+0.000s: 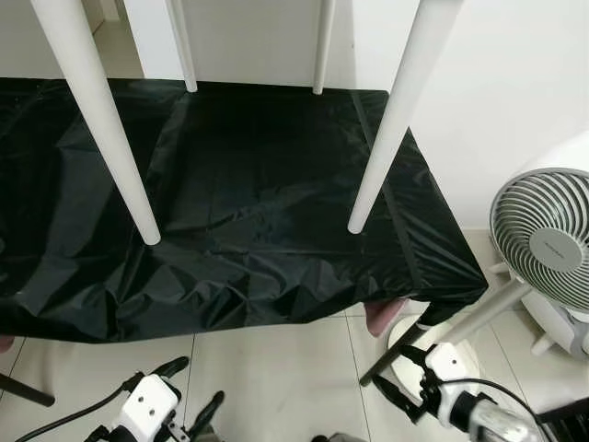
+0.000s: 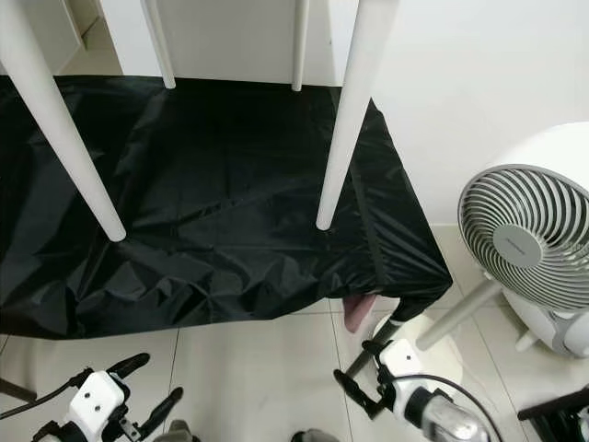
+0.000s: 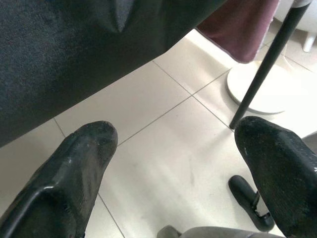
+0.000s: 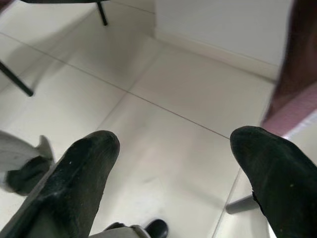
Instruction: Building children table
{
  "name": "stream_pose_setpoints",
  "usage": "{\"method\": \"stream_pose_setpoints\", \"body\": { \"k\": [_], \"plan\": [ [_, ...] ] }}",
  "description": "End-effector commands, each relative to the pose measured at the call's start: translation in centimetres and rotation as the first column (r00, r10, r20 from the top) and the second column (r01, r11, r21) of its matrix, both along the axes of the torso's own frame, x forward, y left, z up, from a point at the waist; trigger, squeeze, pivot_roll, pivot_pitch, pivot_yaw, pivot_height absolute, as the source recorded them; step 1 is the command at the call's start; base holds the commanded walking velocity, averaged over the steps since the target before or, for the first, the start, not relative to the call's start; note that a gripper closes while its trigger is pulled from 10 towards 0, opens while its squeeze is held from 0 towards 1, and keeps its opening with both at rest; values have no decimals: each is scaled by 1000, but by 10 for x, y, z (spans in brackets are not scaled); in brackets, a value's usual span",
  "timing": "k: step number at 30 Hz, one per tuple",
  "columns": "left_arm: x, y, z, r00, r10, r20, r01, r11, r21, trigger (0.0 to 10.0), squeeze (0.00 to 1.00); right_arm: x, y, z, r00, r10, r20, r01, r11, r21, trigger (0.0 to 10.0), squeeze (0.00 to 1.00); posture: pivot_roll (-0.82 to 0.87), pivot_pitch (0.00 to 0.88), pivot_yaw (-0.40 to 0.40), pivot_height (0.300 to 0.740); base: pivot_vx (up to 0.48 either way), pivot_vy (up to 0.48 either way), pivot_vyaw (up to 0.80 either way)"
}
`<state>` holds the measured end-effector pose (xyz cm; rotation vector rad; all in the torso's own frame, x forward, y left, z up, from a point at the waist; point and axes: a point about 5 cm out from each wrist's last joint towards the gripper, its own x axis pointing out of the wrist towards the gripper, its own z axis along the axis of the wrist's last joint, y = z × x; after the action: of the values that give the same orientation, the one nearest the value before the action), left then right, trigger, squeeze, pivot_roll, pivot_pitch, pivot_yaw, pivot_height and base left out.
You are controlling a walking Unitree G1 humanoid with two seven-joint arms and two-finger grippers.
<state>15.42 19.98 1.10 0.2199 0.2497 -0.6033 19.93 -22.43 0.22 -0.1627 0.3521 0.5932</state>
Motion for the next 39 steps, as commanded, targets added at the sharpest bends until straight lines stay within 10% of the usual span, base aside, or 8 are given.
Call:
{"method": "stream_pose_setpoints", "body": {
  "k": [1, 4, 11, 25, 34, 39],
  "plan": [
    [-2, 8, -12, 995, 93, -40, -92, 996, 21, 10000, 0, 0, -4, -6, 997, -72, -21, 72, 997, 0, 10000, 0, 85, 89, 7, 740, 0, 0, 0],
    [2, 16, -52, 907, 365, -210, -366, 930, 39, 10000, 0, 2, -2, -35, 938, -323, -122, 324, 946, -16, 10000, 0, 93, 96, 13, 740, 0, 0, 0],
    [4, 30, -72, 775, 551, -308, -552, 829, 95, 10000, 0, -1, 6, -52, 872, -450, -194, 448, 892, -59, 10000, 0, 103, 100, 9, 740, 0, 0, 0],
    [11, 38, -79, 702, 619, -354, -609, 778, 152, 10000, 0, 0, 9, -61, 824, -518, -230, 500, 855, -138, 10000, 0, 86, 93, 26, 740, 0, 0, 0],
    [1, 38, -91, 623, 683, -380, -600, 730, 327, 10000, 0, -30, 5, -82, 715, -602, -354, 543, 798, -261, 10000, 0, 101, 73, 27, 740, 0, 0, 0],
    [0, 32, -93, 638, 668, -383, -564, 744, 358, 10000, 0, -38, 8, -87, 707, -597, -379, 520, 802, -292, 10000, 0, 103, 77, 41, 740, 0, 0, 0]
  ]
}}
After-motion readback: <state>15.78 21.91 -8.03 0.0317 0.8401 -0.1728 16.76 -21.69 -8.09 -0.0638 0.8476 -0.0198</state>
